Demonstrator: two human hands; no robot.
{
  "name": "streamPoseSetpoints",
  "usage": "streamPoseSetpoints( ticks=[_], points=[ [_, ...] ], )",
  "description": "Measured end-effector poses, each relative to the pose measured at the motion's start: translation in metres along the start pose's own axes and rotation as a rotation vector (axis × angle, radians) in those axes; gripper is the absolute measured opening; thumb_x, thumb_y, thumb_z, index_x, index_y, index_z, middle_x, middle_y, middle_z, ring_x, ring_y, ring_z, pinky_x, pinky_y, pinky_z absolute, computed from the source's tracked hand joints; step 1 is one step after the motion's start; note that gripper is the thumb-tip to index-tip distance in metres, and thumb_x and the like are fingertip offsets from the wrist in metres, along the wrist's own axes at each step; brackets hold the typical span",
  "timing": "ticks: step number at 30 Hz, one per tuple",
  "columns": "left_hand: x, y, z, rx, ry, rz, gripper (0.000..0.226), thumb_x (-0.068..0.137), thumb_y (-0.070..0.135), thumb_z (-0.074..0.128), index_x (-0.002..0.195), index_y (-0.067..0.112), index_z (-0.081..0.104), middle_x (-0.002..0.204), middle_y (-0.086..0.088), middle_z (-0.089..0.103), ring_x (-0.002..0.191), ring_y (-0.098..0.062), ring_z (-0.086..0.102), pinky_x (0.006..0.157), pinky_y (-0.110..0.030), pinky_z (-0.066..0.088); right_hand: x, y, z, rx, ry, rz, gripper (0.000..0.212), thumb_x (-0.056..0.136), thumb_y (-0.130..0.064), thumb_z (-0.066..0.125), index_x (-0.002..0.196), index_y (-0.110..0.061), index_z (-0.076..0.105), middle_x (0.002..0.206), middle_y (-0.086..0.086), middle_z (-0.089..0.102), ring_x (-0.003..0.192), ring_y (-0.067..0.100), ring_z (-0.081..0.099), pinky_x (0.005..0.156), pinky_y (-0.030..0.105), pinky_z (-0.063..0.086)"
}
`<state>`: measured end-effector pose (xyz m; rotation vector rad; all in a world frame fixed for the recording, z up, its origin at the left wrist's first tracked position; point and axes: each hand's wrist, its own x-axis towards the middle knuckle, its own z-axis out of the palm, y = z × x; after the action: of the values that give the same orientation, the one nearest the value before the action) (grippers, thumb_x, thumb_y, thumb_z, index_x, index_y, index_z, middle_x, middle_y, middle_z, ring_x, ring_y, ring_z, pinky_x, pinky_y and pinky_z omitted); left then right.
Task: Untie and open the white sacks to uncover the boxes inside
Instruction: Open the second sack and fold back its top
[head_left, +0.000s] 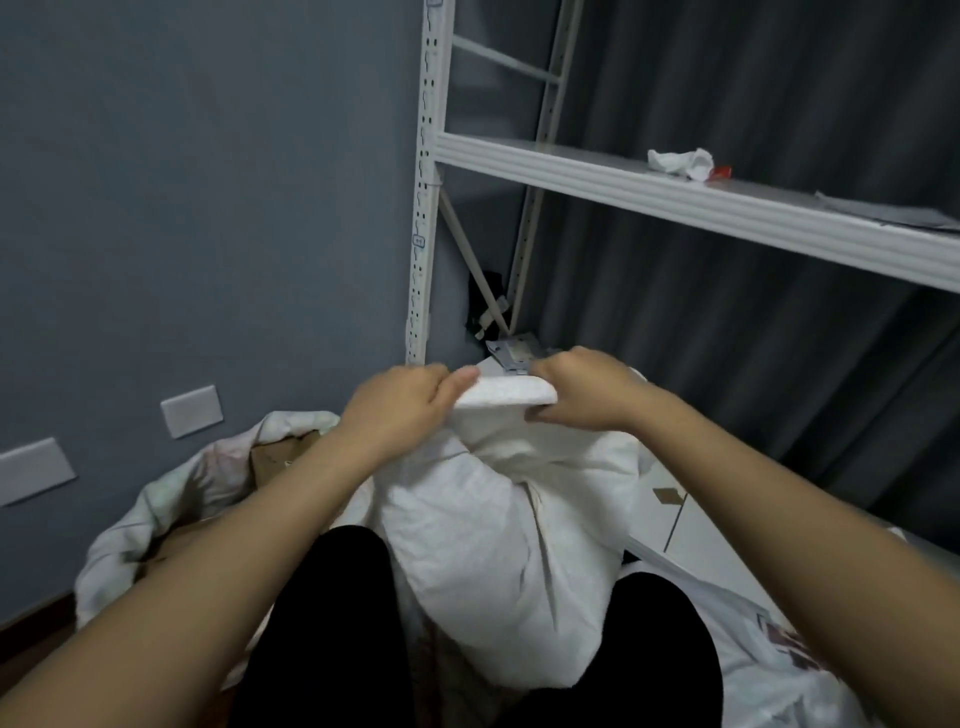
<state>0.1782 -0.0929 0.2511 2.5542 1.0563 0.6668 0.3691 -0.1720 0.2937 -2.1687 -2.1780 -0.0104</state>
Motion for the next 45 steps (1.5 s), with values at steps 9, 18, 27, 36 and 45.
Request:
streamPoseSetpoints(
  ticks=[9, 18, 27, 36, 45],
  points=[
    [0.005, -0.005, -0.019, 0.099, -0.199, 0.056, 0.054, 0.092, 0.063, 0.029, 0.067, 0.02, 0.048, 0.072, 0.002, 0.055, 0.08, -0.021, 0.055, 0.066, -0.033, 0.04, -0.009, 0.006, 0.008, -0.011, 0.05, 0.053, 0.017, 0.079, -0.03, 0.068, 0.08, -0.016, 0.058, 0.074, -0.005, 0.056, 0.074, 0.016, 0.051, 0.059, 0.032, 0.038],
    [0.007, 0.006, -0.011, 0.058, -0.11, -0.062, 0.068, 0.095, 0.062, 0.019, 0.064, 0.012, 0.054, 0.066, -0.002, 0.056, 0.077, -0.026, 0.059, 0.061, -0.031, 0.037, -0.008, -0.003, 0.021, 0.308, 0.084, 0.033, 0.028, 0.072, -0.043, 0.079, 0.076, -0.025, 0.058, 0.072, -0.009, 0.059, 0.068, 0.008, 0.054, 0.064, 0.034, 0.043],
    [0.008, 0.007, -0.015, 0.029, -0.028, -0.086, 0.067, 0.098, 0.057, 0.02, 0.058, 0.012, 0.05, 0.063, -0.003, 0.054, 0.072, -0.027, 0.056, 0.06, -0.031, 0.036, -0.018, -0.013, 0.032, 0.636, 0.027, 0.015, 0.029, 0.071, -0.036, 0.083, 0.085, -0.022, 0.062, 0.075, -0.006, 0.061, 0.069, 0.011, 0.054, 0.066, 0.03, 0.044],
    [0.002, 0.008, -0.015, -0.05, -0.109, -0.044, 0.062, 0.093, 0.062, 0.027, 0.055, 0.015, 0.037, 0.054, -0.001, 0.044, 0.055, -0.019, 0.047, 0.054, -0.03, 0.032, -0.031, -0.008, 0.048, 0.853, 0.021, 0.097, 0.028, 0.072, -0.033, 0.082, 0.089, -0.021, 0.063, 0.07, -0.005, 0.054, 0.064, 0.01, 0.048, 0.063, 0.028, 0.038],
    [0.007, 0.025, -0.025, -0.009, 0.011, 0.113, 0.069, 0.078, 0.077, 0.03, 0.066, 0.013, 0.055, 0.059, -0.001, 0.053, 0.061, -0.018, 0.054, 0.057, -0.033, 0.041, -0.034, -0.006, 0.024, 1.04, 0.217, 0.148, 0.015, 0.077, -0.017, 0.079, 0.087, -0.012, 0.069, 0.079, 0.006, 0.063, 0.072, 0.015, 0.058, 0.07, 0.03, 0.046]
  ],
)
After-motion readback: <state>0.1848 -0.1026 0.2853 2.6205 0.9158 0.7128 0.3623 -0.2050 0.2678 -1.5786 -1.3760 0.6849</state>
